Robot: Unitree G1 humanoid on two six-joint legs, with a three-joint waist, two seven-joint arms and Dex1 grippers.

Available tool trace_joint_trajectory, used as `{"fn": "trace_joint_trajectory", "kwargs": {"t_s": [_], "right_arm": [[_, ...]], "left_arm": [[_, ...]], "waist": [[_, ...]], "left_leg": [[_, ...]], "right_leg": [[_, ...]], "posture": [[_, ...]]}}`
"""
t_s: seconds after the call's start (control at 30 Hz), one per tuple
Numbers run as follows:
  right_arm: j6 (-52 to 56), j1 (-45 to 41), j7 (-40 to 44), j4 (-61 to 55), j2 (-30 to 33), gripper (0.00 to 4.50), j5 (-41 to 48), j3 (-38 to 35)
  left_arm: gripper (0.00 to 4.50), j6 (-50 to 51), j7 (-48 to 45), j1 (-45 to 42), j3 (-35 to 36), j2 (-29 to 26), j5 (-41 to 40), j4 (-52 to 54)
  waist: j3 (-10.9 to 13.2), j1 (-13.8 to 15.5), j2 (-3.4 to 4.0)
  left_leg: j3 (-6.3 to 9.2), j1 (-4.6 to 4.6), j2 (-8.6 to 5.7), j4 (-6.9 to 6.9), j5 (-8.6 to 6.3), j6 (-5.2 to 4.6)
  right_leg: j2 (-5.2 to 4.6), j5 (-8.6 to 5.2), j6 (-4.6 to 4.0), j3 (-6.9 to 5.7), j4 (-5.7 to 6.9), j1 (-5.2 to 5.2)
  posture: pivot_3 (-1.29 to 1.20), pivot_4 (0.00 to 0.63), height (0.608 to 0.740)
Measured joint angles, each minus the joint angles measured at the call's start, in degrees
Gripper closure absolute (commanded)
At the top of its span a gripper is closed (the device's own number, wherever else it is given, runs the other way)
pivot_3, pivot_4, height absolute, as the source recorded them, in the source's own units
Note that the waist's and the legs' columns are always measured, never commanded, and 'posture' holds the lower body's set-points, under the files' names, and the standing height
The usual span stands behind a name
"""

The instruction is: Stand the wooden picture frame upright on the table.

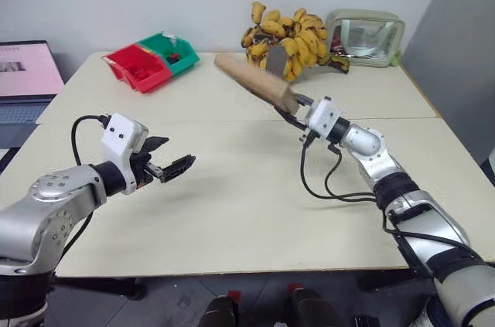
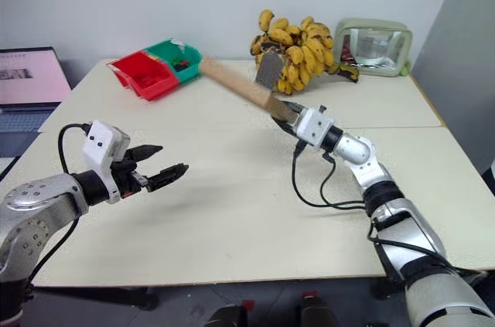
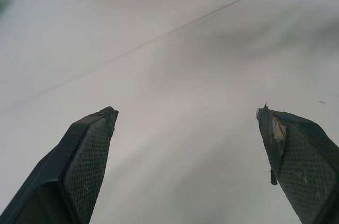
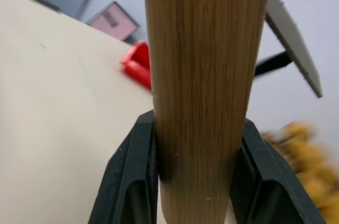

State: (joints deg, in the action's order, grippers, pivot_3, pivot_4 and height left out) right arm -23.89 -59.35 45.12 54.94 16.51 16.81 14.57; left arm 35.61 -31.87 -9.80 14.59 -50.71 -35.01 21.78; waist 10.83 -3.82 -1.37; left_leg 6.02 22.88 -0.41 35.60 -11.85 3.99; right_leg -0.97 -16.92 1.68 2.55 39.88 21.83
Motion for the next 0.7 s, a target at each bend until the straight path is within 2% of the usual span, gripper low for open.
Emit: {"fn": "trace_joint_trajectory", "kwargs": {"t_s": [0.07, 0.17, 0.37, 0.63, 0.7], "right_arm": [[15.3, -3.1, 5.8, 3.8, -4.0, 3.21, 4.4, -3.9], [24.5, -4.1, 9.9, 8.6, -8.4, 3.21, 5.3, -6.7], [25.2, -4.1, 7.1, 15.7, -11.2, 3.21, 3.2, -11.0], [23.4, -0.5, 5.9, 16.7, -14.0, 3.21, 1.0, -15.6], [23.4, 0.1, 6.0, 16.2, -13.9, 2.52, 0.6, -16.2]], "left_arm": [[0.0, -3.4, 0.0, 0.2, -0.1, 0.9, 2.5, 2.6], [0.0, -3.6, 1.1, 0.2, 0.0, 3.4, 2.9, 4.6], [0.0, -3.0, 2.5, 3.4, 0.4, 5.5, 4.0, 5.0], [0.0, -2.7, -1.4, 7.2, 2.9, 3.6, 5.4, 3.2], [0.0, -2.9, -1.9, 7.2, 2.9, 3.6, 5.8, 3.1]], "waist": [[0.0, 0.6, 0.0], [0.0, 1.0, 0.02], [0.0, 0.9, 0.03], [0.0, 0.4, 0.05], [0.0, 0.4, 0.04]], "left_leg": [[0.0, 0.02, 0.0, -0.01, -0.01, -0.01], [0.02, 0.06, -0.02, -0.08, -0.02, -0.02], [-0.03, 0.18, 0.0, -0.07, -0.02, -0.02], [-0.04, 0.1, 0.06, -0.12, -0.01, -0.02], [-0.03, 0.06, 0.06, -0.11, -0.02, -0.02]], "right_leg": [[0.01, 0.0, 0.0, -0.02, 0.0, 0.04], [0.02, -0.02, -0.01, -0.04, -0.03, 0.1], [0.06, -0.02, -0.01, -0.01, 0.04, 0.27], [0.38, -0.02, -0.01, 0.02, 0.07, 0.23], [0.38, -0.02, -0.01, 0.02, 0.07, 0.19]], "posture": [[0.0, 0.15, 0.74], [0.0, 0.15, 0.74], [0.0, 0.15, 0.74], [0.0, 0.15, 0.74], [0.0, 0.15, 0.74]]}}
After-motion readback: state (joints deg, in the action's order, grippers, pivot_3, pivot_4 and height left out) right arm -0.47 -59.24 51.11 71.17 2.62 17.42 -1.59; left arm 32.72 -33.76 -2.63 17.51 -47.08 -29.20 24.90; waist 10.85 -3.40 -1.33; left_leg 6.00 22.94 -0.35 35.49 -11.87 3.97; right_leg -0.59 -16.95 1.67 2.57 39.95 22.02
